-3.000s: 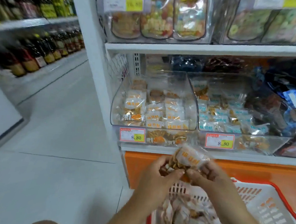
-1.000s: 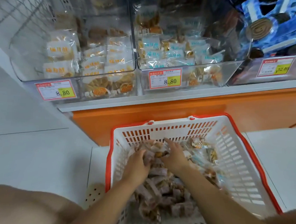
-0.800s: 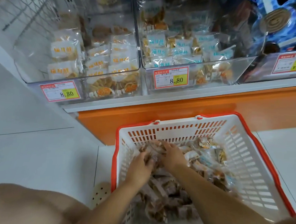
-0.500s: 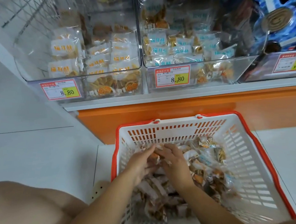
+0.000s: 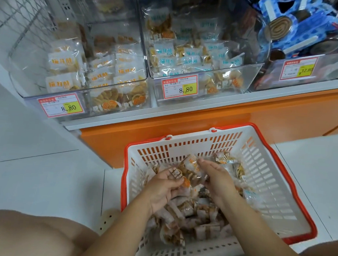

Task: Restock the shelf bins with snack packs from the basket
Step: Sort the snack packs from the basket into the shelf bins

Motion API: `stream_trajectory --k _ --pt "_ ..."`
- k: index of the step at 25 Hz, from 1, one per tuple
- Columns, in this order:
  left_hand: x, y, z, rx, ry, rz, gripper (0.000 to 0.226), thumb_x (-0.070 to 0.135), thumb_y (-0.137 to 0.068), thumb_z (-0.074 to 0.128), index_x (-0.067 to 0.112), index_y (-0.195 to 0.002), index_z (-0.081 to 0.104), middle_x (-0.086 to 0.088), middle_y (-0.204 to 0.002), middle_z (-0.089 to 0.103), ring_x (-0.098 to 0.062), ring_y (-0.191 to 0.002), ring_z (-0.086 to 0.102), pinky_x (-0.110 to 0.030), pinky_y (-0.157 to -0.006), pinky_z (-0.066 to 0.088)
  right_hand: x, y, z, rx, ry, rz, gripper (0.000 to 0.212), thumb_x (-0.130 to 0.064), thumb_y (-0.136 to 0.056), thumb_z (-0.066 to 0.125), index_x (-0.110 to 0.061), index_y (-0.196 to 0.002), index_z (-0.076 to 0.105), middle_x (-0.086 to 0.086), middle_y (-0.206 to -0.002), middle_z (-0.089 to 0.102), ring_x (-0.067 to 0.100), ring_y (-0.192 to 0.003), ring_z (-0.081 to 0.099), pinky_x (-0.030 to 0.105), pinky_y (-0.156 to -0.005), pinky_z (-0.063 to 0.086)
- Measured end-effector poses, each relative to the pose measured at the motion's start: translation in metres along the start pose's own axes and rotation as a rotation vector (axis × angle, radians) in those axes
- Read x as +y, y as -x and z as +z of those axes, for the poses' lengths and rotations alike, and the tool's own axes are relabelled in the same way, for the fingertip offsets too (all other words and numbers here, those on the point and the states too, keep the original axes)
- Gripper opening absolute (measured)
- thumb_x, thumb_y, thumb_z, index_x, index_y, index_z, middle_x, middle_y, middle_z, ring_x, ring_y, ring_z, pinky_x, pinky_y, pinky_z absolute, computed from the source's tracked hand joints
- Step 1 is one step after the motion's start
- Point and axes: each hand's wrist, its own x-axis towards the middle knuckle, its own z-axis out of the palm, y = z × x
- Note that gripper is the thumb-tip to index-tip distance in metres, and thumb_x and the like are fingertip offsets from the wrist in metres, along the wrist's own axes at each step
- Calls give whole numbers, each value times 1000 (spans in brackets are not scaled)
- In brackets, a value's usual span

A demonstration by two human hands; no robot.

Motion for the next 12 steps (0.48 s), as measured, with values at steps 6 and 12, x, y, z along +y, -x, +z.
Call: stream_trajectory --k 6,12 --pt "0 2 5 -79 -34 -17 47 -18 -84 56 5 -125 55 -18 -102 72 -24 -86 72 -32 -68 62 -10 0 -3 -50 -239 93 27 -19 -87 67 0 -105 71 28 -124 61 45 -119 55 56 -106 38" --pt "-2 2 13 -18 -24 11 49 -20 -84 56 6 -126 55 -16 -99 72 -23 -83 72 -32 -66 62 -14 2 -4 -73 -291 106 24 -21 -89 63 -4 -105 69 26 -124 62 45 -119 55 58 -107 38"
